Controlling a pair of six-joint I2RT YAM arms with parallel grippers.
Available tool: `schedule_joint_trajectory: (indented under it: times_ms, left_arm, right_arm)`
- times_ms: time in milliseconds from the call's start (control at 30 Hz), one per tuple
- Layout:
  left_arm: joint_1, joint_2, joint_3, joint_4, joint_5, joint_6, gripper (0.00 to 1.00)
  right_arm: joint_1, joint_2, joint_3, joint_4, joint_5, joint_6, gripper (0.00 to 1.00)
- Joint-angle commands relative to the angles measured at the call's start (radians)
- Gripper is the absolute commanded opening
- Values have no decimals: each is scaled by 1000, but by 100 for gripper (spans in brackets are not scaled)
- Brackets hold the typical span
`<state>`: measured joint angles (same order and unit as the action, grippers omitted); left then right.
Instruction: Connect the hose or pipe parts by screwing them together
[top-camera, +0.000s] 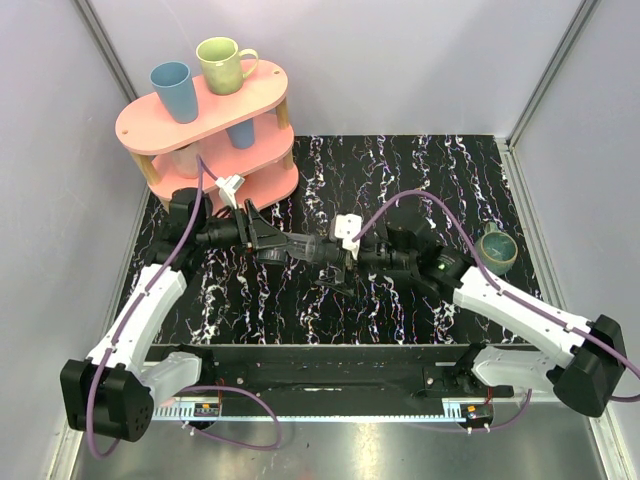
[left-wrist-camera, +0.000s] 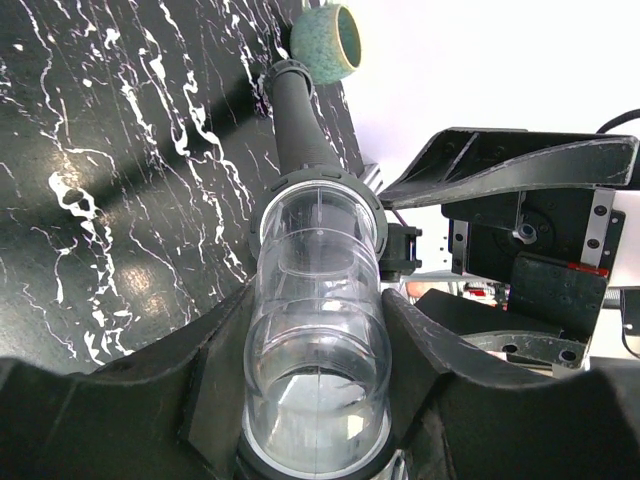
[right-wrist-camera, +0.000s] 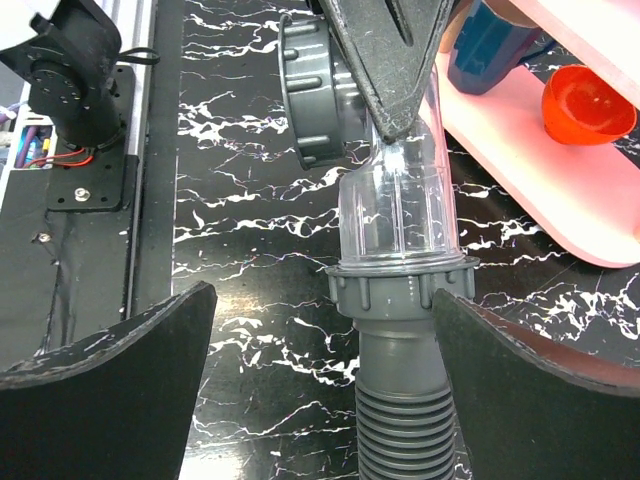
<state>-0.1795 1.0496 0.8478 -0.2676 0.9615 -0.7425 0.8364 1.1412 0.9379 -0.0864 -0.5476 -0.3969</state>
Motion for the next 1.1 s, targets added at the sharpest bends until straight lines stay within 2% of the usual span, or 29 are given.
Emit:
schedule_joint_trajectory:
  times_ms: [0, 700, 1067]
  left_arm:
    - [5, -37, 34, 79, 23, -32, 0]
    - [3, -22, 45, 139, 63, -72, 0]
    - [3, -4, 40, 171, 43, -70, 0]
  right_arm:
    - [10, 55, 33, 53, -51, 20, 100]
    - [13, 221, -5, 111, -133, 24, 100]
    - [13, 232, -10, 109, -157, 35, 97]
